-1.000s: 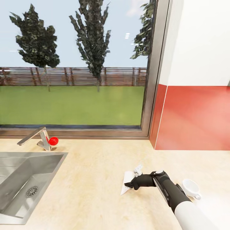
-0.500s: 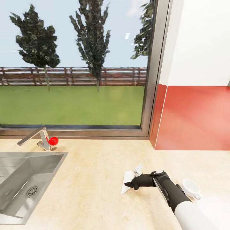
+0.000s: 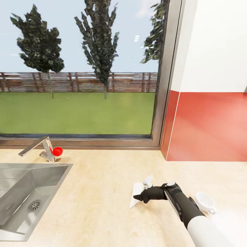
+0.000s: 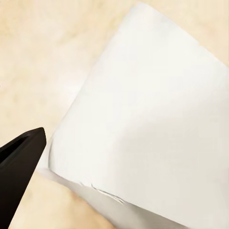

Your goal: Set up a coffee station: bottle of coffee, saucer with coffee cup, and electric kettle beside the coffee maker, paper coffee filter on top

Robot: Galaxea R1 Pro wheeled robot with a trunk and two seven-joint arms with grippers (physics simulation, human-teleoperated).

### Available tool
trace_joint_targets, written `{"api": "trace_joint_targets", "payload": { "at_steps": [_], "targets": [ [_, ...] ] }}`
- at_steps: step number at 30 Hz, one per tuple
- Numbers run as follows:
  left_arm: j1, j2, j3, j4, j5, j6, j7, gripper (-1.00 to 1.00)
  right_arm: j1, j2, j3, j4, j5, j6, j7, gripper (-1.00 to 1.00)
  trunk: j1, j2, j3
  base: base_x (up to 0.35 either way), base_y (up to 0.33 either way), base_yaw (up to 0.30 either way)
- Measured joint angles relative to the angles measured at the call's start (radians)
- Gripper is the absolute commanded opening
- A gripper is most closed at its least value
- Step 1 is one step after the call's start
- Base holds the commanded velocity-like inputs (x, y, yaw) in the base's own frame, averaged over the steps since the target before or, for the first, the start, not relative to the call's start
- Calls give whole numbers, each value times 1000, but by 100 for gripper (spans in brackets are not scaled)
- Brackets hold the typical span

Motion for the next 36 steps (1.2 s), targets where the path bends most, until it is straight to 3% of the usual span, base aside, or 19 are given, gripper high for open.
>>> {"api": "trace_joint_targets", "payload": {
  "at_steps": [7,11,15,21,25,31,36],
  "targets": [
    [0,1,0,0,0,0,0,100,0,9,-2,-92,-1,4,0,-100,0,0,0,0,0,0],
    [0,1,-1,-1,-1,0,0,100,0,16,-3,-245,-1,47,-4,-100,0,0,0,0,0,0],
    [0,0,-3,-1,-2,-3,0,100,-1,38,-1,-409,-1,190,-12,-100,0,0,0,0,0,0],
    [0,0,-2,-3,-3,-14,1,100,-1,63,-2,-648,-2,249,-14,-100,0,0,0,0,0,0],
    [-1,-1,0,-5,-2,-18,1,100,-1,66,-2,-669,-6,250,-10,-100,0,0,0,0,0,0],
    [-4,-2,1,-22,3,-18,1,100,-1,132,-1,-706,-8,252,-10,-100,0,0,0,0,0,0],
    [-6,-2,3,-31,8,-20,2,100,-1,149,-2,-716,-8,250,-6,-100,1,0,0,-151,24,0]
  ]
}}
